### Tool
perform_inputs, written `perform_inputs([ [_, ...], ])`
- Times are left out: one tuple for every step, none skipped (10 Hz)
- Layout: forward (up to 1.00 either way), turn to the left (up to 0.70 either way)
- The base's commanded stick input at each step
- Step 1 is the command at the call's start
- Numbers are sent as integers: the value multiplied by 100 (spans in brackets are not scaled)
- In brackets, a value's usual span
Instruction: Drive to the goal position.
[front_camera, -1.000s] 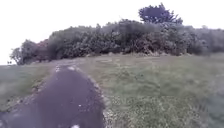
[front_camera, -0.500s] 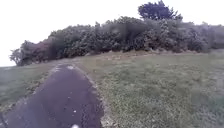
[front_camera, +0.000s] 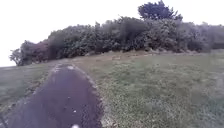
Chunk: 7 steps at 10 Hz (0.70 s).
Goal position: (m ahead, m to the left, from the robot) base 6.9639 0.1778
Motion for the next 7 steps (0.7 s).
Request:
perform_inputs([
  [0,50],
  [0,50],
  [0,50],
  [0,50],
  [0,50],
  [0,50],
  [0,50],
])
